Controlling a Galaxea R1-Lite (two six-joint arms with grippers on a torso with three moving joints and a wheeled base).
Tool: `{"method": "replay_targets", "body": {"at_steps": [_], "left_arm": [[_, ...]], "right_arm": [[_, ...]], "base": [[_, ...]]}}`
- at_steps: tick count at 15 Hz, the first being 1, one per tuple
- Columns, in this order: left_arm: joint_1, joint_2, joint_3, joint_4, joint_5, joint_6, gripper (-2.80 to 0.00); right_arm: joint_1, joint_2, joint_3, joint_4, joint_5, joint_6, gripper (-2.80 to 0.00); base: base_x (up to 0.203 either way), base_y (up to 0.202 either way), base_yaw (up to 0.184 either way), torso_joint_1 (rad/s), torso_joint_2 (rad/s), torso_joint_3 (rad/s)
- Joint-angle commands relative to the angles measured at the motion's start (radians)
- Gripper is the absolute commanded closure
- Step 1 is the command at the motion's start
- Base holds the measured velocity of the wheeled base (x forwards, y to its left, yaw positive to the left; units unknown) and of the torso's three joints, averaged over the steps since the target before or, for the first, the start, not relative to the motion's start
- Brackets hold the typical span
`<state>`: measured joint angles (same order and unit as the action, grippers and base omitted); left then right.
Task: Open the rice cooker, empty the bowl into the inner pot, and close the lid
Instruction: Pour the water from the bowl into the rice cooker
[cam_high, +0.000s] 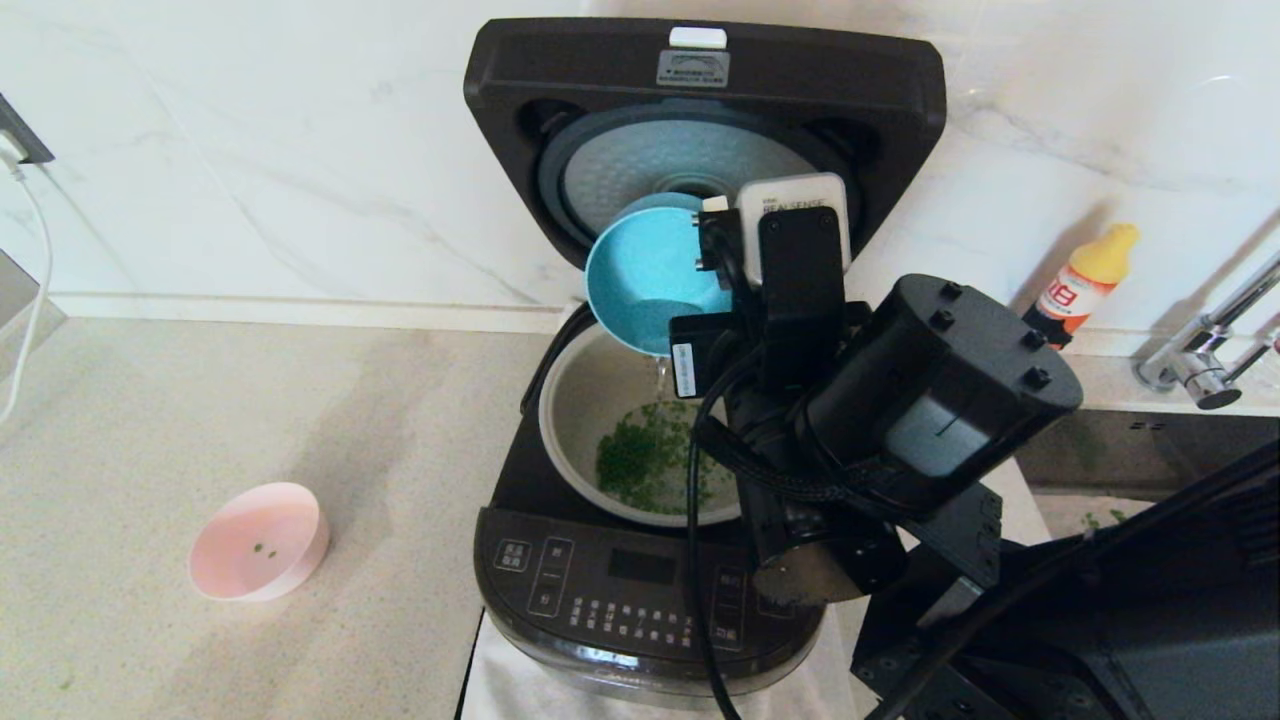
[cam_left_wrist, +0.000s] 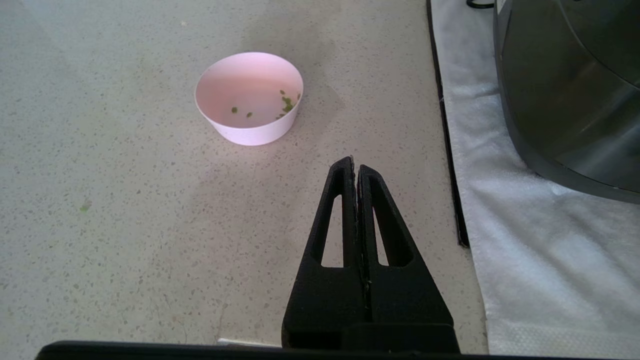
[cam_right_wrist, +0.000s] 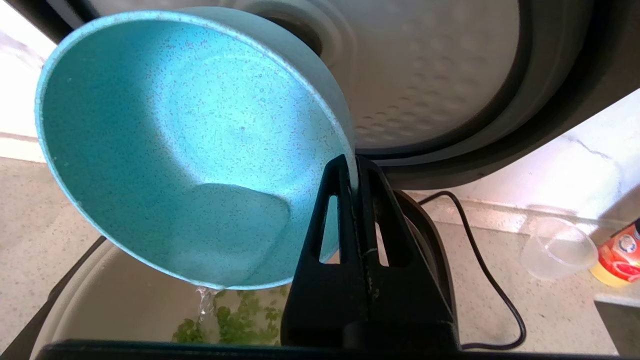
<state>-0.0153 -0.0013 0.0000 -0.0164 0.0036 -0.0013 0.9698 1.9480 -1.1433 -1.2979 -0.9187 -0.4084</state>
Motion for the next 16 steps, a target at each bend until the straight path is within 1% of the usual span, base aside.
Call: {"method": "replay_targets", "body": {"at_steps": [1,4,9,12,15,16], "left_arm": [[0.0,0.001,0.006,0.0,0.001,0.0,0.0],[0.0,0.001,0.006,0.0,0.001,0.0,0.0],[0.0,0.001,0.006,0.0,0.001,0.0,0.0],[0.0,0.001,0.006,0.0,0.001,0.0,0.0],[0.0,0.001,0.006,0.0,0.001,0.0,0.0],[0.0,0.001,0.006,0.0,0.001,0.0,0.0]], "right_arm": [[0.0,0.02,0.015,-0.058,0.003,-0.017,0.0],[0.001,0.027,0.039,-0.151,0.017,-0.058,0.0],[0.004,0.041,0.081,-0.23,0.032,-0.067,0.0],[0.009,0.047,0.113,-0.232,0.044,-0.069,0.0],[0.009,0.04,0.117,-0.232,0.044,-0.069,0.0],[0.009,0.032,0.117,-0.232,0.045,-0.084,0.0]], "base": [[0.0,0.0,0.0,0.0,0.0,0.0],[0.0,0.0,0.0,0.0,0.0,0.0],[0.0,0.0,0.0,0.0,0.0,0.0],[0.0,0.0,0.0,0.0,0.0,0.0],[0.0,0.0,0.0,0.0,0.0,0.0],[0.0,0.0,0.0,0.0,0.0,0.0]]}}
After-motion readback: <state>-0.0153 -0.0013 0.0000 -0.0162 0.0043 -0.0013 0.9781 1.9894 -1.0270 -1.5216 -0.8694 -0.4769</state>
